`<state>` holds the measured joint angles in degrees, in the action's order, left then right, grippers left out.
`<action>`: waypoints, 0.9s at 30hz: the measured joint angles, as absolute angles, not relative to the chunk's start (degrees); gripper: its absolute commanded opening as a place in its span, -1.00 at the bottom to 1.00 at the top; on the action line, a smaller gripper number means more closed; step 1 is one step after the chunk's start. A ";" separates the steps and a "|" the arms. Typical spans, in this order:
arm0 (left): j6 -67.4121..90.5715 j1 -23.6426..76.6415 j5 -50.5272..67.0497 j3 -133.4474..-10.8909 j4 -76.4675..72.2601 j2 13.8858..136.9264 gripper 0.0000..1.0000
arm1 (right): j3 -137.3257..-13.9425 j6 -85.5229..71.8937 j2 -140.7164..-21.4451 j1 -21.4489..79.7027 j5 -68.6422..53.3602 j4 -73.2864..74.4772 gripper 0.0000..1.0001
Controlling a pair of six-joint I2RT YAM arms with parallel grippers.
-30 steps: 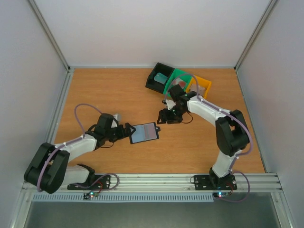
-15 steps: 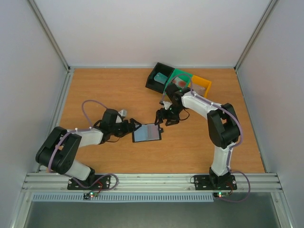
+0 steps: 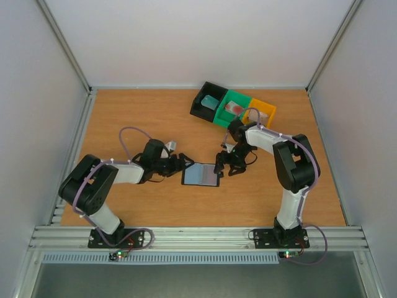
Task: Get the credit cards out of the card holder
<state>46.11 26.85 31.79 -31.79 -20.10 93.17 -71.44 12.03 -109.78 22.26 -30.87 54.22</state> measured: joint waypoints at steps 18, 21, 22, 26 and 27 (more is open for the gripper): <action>44.64 27.22 35.40 -38.50 -15.57 98.32 0.62 | -57.25 5.54 -101.89 19.90 -34.50 39.79 0.06; 45.25 26.96 36.03 -42.33 -16.86 102.06 0.58 | -57.06 4.19 -103.15 19.90 -37.89 36.73 0.03; 45.47 26.83 36.12 -43.75 -17.19 103.42 0.56 | -57.06 3.86 -103.35 19.90 -38.54 36.18 0.01; 45.65 26.52 37.15 -47.92 -18.13 107.37 0.54 | -57.06 2.98 -103.39 19.90 -38.87 34.94 -0.10; 45.63 26.55 37.52 -48.34 -18.70 107.98 0.54 | -57.06 2.92 -103.44 19.90 -38.83 34.79 -0.14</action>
